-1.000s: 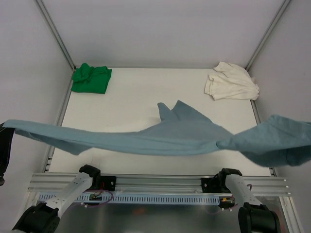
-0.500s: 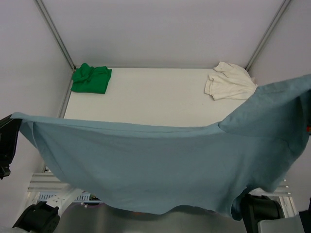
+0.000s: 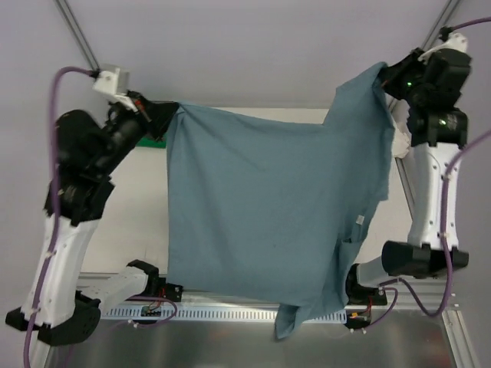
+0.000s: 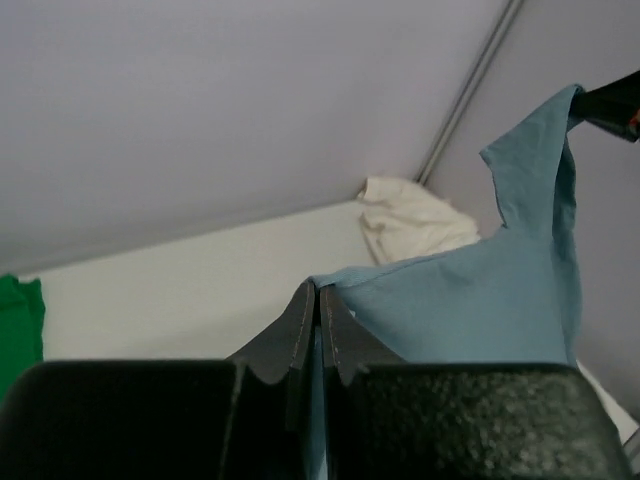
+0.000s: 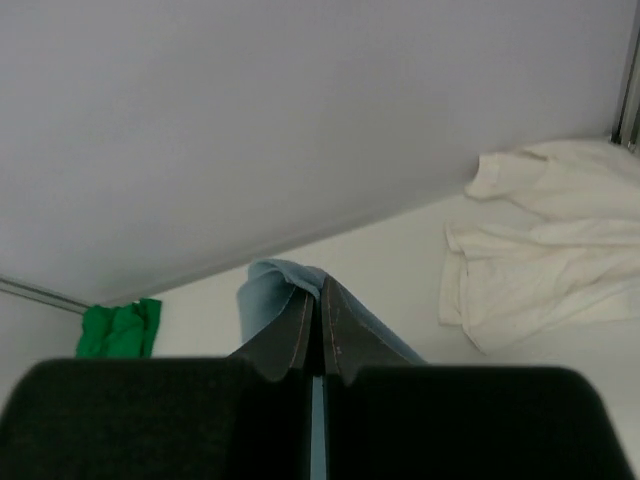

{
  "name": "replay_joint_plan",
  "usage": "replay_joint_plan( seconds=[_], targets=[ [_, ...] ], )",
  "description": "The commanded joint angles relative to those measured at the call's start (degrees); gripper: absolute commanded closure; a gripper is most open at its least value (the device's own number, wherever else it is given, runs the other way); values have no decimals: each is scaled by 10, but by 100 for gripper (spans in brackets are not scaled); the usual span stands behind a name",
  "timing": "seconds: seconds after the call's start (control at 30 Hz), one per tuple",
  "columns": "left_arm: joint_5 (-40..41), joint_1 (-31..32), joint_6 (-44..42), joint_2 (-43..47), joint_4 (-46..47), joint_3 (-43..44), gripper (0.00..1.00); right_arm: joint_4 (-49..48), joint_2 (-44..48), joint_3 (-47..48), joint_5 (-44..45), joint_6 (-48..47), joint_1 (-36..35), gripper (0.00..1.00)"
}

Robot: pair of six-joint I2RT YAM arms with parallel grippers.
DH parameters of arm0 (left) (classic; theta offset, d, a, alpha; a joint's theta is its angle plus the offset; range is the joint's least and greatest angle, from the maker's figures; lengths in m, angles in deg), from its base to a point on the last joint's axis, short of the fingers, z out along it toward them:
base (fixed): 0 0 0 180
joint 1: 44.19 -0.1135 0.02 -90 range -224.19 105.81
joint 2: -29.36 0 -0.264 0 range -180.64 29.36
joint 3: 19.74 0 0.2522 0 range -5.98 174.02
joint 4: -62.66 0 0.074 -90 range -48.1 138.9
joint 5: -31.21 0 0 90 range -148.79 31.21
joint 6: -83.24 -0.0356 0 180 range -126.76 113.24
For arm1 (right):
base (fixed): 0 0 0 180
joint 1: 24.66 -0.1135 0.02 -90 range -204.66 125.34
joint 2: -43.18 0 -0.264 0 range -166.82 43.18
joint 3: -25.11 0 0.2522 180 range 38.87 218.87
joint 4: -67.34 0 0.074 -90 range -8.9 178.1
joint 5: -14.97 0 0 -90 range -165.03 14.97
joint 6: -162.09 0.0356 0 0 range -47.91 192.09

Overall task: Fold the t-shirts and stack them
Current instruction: Flatten out the tshirt

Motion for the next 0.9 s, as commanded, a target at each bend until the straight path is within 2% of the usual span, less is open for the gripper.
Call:
replay_joint_plan(
  seconds=[0.0, 0.1, 0.27, 0.4, 0.87],
  targets=[
    [38, -7, -30, -27, 93, -52, 100, -95, -45, -26, -1, -7, -2, 100],
    [50, -15, -42, -58, 138, -92, 100, -138, -110, -46, -7, -4, -2, 100],
    [54, -37, -57, -122, 188, -121, 100, -169, -218, -18, -29, -2, -4, 100],
    [52, -55, -63, -162, 209, -125, 100, -179, -310, 26, -42, -3, -9, 100],
    [69, -78, -82, -271, 280, -147, 100, -189, -506, 178, -56, -11, -27, 100]
  ],
)
